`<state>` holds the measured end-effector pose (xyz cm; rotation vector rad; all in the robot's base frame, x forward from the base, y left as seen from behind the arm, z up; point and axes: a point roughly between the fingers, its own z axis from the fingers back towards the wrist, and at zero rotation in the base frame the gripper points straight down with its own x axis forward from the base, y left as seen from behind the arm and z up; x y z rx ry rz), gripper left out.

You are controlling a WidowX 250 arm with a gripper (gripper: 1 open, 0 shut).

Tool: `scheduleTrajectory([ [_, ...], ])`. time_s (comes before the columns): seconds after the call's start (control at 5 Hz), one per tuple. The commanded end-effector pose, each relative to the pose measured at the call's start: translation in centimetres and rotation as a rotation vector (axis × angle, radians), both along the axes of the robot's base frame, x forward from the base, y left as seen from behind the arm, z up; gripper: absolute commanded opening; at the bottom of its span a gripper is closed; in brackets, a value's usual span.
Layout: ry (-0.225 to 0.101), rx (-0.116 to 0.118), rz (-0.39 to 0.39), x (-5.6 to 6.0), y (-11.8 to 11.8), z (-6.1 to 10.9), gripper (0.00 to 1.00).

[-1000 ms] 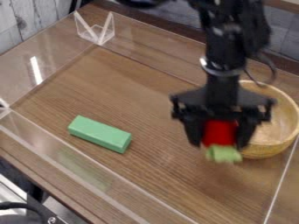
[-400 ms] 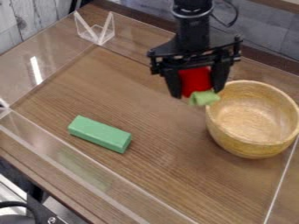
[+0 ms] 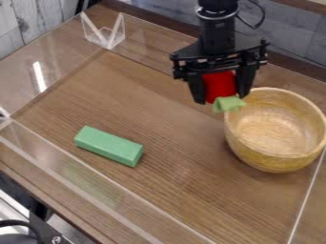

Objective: Move the red fruit to the left

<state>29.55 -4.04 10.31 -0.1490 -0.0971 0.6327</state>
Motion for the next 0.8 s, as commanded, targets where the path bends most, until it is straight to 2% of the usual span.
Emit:
scheduleTrajectory([
  [0.0,-0.054,-0.004,-0.005,1.1,-0.4,2.6,0.00],
  [0.2,-0.055,-0.007,-0.008,1.3,-1.1,3.9,0.00],
  [0.6,-0.048,-0.004,0.094,-0.4,-3.1,2.8,0.00],
])
